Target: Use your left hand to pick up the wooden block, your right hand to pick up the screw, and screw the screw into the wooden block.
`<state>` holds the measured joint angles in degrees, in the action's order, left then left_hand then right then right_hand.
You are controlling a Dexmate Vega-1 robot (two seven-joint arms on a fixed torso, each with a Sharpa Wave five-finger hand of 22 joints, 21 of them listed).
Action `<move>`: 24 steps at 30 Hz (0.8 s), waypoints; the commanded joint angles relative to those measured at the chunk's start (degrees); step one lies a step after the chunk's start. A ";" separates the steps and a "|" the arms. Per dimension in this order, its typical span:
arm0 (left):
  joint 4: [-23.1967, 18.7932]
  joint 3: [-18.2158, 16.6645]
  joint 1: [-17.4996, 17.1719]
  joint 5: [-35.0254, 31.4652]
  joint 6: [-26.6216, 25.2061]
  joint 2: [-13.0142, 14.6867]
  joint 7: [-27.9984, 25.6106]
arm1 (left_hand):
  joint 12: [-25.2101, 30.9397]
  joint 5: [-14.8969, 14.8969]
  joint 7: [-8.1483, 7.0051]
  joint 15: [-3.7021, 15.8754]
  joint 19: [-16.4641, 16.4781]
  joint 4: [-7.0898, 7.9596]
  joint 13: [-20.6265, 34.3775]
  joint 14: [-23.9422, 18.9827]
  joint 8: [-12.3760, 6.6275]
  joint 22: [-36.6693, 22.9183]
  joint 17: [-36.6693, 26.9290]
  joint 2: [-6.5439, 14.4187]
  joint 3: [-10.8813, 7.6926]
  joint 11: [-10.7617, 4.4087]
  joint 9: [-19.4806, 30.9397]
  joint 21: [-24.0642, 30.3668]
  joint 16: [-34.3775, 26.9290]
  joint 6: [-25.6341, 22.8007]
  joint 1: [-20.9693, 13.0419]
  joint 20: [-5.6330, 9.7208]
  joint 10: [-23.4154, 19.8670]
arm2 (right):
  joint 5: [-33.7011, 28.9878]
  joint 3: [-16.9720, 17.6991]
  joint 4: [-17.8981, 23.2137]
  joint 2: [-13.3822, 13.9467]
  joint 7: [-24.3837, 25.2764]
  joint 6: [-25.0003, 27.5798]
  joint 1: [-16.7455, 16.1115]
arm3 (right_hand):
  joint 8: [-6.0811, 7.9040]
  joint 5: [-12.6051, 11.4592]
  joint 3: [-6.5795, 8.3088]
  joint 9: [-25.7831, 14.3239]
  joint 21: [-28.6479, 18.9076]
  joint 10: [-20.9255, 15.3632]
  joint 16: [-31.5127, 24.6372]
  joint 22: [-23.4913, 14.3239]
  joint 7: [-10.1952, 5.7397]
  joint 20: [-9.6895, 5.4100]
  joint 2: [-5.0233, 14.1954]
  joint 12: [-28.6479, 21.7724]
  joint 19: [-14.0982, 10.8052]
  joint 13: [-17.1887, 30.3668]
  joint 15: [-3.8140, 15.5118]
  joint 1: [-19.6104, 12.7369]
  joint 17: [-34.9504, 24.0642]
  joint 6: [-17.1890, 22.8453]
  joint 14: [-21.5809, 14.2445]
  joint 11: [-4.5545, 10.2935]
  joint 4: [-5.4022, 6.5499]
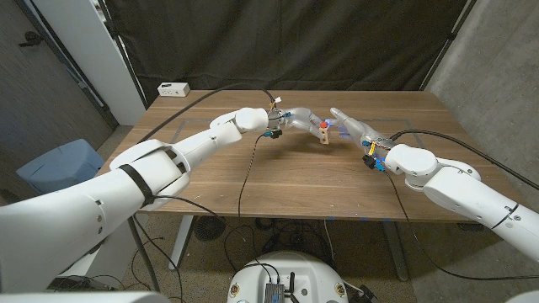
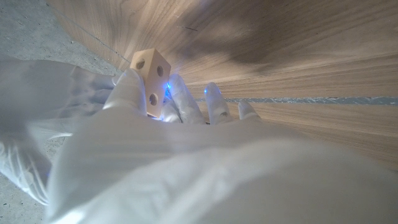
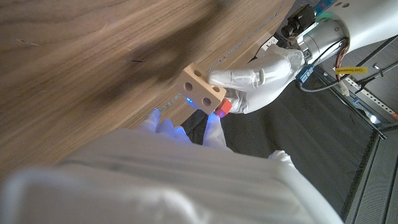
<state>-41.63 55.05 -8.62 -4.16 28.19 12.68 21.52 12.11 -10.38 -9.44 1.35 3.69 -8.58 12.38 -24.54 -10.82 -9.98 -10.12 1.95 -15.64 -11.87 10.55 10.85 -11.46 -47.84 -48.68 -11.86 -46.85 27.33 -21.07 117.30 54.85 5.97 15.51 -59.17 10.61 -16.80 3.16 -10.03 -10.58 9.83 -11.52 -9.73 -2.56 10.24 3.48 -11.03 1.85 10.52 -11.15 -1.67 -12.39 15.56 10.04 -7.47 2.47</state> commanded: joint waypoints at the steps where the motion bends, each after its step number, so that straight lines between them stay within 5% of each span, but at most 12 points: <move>1: 0.04 -0.06 -0.09 0.08 -0.15 0.05 0.02 | 0.01 -0.23 0.08 -0.28 0.52 0.29 0.25 -0.23 -0.20 -0.13 -0.18 -0.11 -0.08 0.13 0.21 0.28 -0.08 -0.43 0.05 -0.27 -0.51 | -0.04 0.20 0.58 0.38 0.24 0.29 -0.36 | 0.14 -0.36 0.18 -0.13 -0.29 4.92 -0.50 -0.08 -0.08 0.12 0.04 -0.21 0.27 0.11 -0.22 0.35 -0.17 0.45 7.79 0.05 0.53; 24: 0.04 -0.12 -0.18 0.27 -0.08 0.02 0.22 | -0.01 -0.22 0.08 -0.23 0.55 0.34 0.27 -0.19 -0.24 -0.14 -0.19 -0.12 -0.07 0.18 0.21 0.28 -0.05 -0.58 0.18 -0.27 -0.53 | 0.26 1.38 2.78 1.45 1.49 1.02 -2.15 | 0.14 -0.56 -0.05 -0.13 -0.33 4.80 -0.49 -0.08 -0.06 0.06 0.08 -0.24 0.22 0.11 -0.19 0.24 -0.14 0.58 7.74 0.03 0.89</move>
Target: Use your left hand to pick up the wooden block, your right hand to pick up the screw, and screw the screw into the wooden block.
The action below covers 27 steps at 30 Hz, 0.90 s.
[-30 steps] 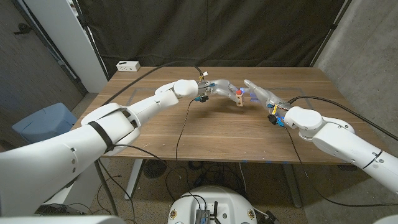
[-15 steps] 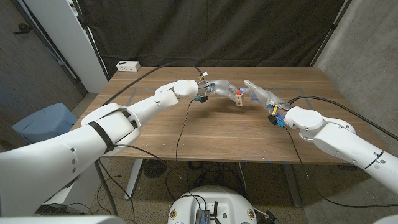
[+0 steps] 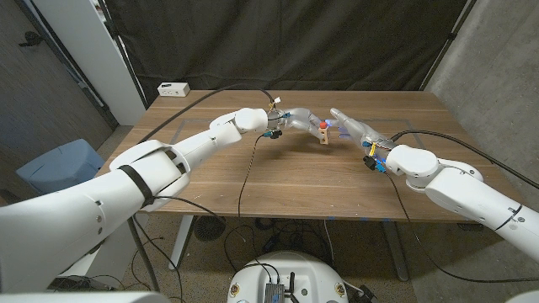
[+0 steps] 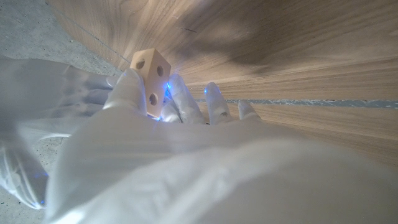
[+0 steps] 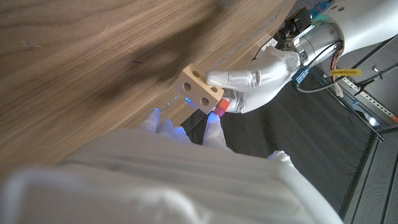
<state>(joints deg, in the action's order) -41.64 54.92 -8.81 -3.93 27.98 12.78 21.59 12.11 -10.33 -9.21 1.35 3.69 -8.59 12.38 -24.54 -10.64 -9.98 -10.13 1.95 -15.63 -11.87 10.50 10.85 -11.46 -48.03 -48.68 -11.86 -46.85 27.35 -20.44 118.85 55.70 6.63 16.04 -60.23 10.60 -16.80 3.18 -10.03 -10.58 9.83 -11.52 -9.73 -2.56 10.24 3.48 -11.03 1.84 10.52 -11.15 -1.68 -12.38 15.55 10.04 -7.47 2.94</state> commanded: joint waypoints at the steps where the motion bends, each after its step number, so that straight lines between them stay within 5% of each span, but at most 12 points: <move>1: 0.02 -0.01 0.00 0.07 0.07 -0.10 0.17 | 0.00 -0.28 -0.18 -0.21 0.55 0.34 0.26 -0.20 -0.41 -0.14 -0.18 -0.13 -0.07 0.18 0.26 0.28 -0.05 -0.36 0.17 -0.27 -0.56 | 0.18 0.80 1.34 0.74 0.84 0.46 -1.21 | 0.14 -0.57 -0.07 -0.13 -0.32 4.82 -0.50 -0.08 -0.03 0.05 0.08 -0.23 0.23 0.11 -0.18 0.24 -0.14 0.59 7.73 0.05 0.43; 27: 6.05 0.53 1.69 0.49 2.46 -2.74 -0.06 | -0.03 -0.27 -0.14 -0.29 0.55 0.38 0.28 -0.26 -0.39 -0.14 -0.19 -0.07 -0.09 0.09 0.26 0.27 -0.07 -0.38 0.26 -0.28 -0.52 | 1.44 2.93 4.70 3.28 1.90 2.37 -4.31 | 0.16 -0.77 -0.28 -0.13 -0.35 4.68 -0.46 -0.07 -0.01 0.04 0.11 -0.26 0.13 0.11 -0.19 0.09 -0.10 0.80 7.74 -0.03 0.76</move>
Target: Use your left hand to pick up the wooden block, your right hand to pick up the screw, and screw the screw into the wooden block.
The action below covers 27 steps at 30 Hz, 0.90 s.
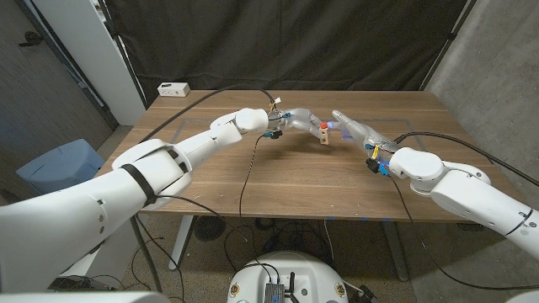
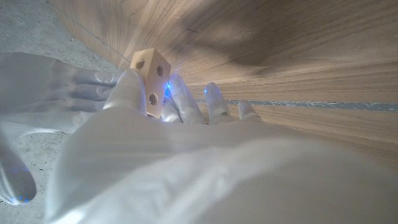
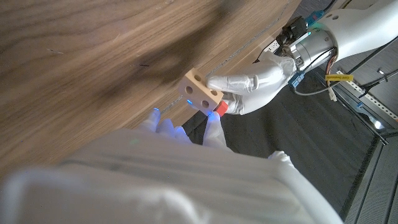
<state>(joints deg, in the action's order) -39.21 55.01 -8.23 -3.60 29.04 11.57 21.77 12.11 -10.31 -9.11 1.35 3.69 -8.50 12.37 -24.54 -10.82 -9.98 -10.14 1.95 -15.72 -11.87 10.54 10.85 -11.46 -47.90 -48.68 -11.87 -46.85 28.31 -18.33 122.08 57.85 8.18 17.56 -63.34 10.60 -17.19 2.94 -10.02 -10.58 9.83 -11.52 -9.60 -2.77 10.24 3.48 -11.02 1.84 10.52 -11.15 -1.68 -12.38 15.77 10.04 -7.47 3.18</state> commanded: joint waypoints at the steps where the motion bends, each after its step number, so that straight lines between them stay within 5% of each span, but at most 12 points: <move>1: 4.34 0.53 1.32 0.18 1.76 -1.82 -0.25 | -0.02 -0.29 -0.26 -0.32 0.56 0.28 0.28 -0.26 -0.22 -0.14 -0.18 -0.08 -0.01 0.06 0.22 0.27 -0.06 -0.52 0.25 -0.27 -0.55 | 0.58 0.87 1.56 1.20 0.31 0.99 -1.21 | 0.17 -0.39 -0.05 -0.13 -0.35 4.70 -0.46 -0.21 0.19 0.07 0.11 -0.25 0.14 0.11 -0.17 0.09 -0.10 0.62 7.75 -0.02 0.53; 15: 12.77 1.88 4.15 0.50 4.89 -5.34 -1.07 | -0.06 -0.30 -0.14 -0.30 0.57 0.24 0.26 -0.25 -0.19 -0.14 -0.17 -0.08 -0.05 0.07 0.22 0.27 -0.04 -0.44 0.22 -0.27 -0.53 | 1.00 2.00 2.04 1.31 1.84 1.62 -1.99 | 0.13 -0.52 -0.19 -0.13 -0.37 4.71 -0.44 -0.20 0.17 0.08 0.15 -0.22 0.06 0.11 -0.18 -0.01 -0.07 0.63 7.74 0.05 0.75; 27: 13.65 2.69 4.69 0.98 5.22 -5.56 -0.99 | -0.09 -0.31 -0.31 -0.31 0.54 0.21 0.26 -0.26 -0.19 -0.14 -0.16 -0.11 -0.06 0.05 0.22 0.26 -0.02 -0.48 0.21 -0.28 -0.48 | 0.60 2.27 0.29 0.47 2.09 0.85 -0.88 | -0.08 -0.61 -0.29 -0.13 -0.37 4.77 -0.44 -0.20 0.22 0.08 0.13 -0.19 0.03 0.11 -0.17 -0.10 -0.05 0.10 7.68 0.03 0.86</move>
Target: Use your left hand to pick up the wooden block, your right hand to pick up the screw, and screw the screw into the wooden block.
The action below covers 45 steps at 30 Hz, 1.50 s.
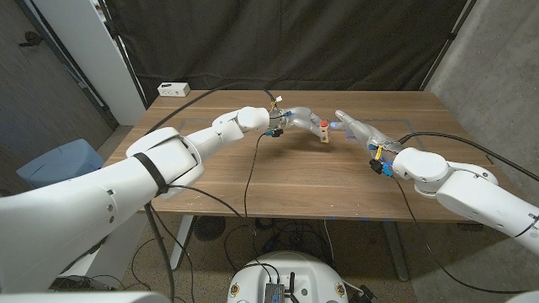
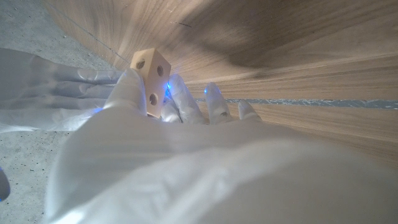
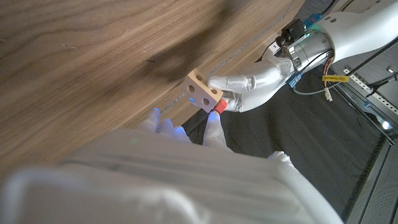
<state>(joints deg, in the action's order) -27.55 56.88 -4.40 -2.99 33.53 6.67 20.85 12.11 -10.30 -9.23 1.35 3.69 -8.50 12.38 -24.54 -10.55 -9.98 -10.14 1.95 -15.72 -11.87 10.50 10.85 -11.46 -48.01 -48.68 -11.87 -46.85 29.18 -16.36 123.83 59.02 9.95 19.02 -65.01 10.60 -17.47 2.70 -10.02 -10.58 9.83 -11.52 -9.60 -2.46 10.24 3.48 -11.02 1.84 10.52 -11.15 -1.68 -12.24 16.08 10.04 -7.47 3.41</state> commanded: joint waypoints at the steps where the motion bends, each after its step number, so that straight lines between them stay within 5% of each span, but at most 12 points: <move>1: 1.91 0.85 0.87 0.38 0.69 -0.61 -0.03 | -0.09 -0.32 -0.18 -0.30 0.53 0.21 0.25 -0.26 -0.46 -0.14 -0.15 -0.12 -0.07 0.08 0.26 0.25 -0.02 -0.37 0.21 -0.28 -0.47 | -0.41 0.17 -1.74 -0.81 0.18 -0.85 1.00 | -0.09 -0.34 -0.06 -0.13 -0.38 4.78 -0.44 -0.20 -0.11 0.08 0.12 -0.19 0.01 0.11 -0.18 -0.11 -0.19 -0.22 7.67 -0.02 0.63; 23: 1.49 1.36 1.10 0.22 0.57 -0.47 0.14 | -0.08 -0.33 -0.18 -0.31 0.56 0.15 0.26 -0.23 -0.43 -0.14 -0.15 -0.09 -0.12 0.09 0.26 0.26 -0.02 -0.29 0.10 -0.28 -0.53 | -0.10 -2.13 -8.67 -6.37 -1.28 -6.85 3.64 | -0.44 -0.52 -0.30 -0.11 -0.21 5.44 -0.29 -0.19 -0.89 0.06 -0.02 0.05 0.37 0.11 -0.16 -0.37 -0.13 -1.79 7.95 0.09 0.79; 45: -4.56 0.26 -0.92 -0.26 -1.31 2.27 0.34 | -0.11 -0.33 -0.16 -0.37 0.57 0.19 0.28 -0.27 -0.46 -0.14 -0.17 -0.06 -0.12 0.12 0.26 0.26 -0.04 -0.35 0.18 -0.27 -0.41 | -0.72 -4.85 -11.48 -9.90 -2.08 -9.70 5.56 | 0.04 -0.68 -0.66 -0.10 0.00 6.59 -0.10 -0.21 -0.95 -0.61 -0.15 0.29 1.36 0.11 0.08 -0.37 -0.15 -1.08 8.61 0.69 1.11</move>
<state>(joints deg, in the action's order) -29.06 57.77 -4.28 -2.93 33.21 7.59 21.20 12.11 -10.37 -9.27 1.35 3.69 -8.59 12.37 -24.54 -10.55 -9.98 -10.14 1.95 -15.63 -11.87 10.52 10.85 -11.47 -48.04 -48.68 -11.86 -46.85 28.70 -20.07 113.39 50.44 8.44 10.39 -60.22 10.38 -17.80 2.05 -10.02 -10.58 9.83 -11.52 -9.76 -3.29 9.50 3.48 -10.80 2.58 10.52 -11.15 -1.68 -12.25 14.63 10.04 -7.47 4.06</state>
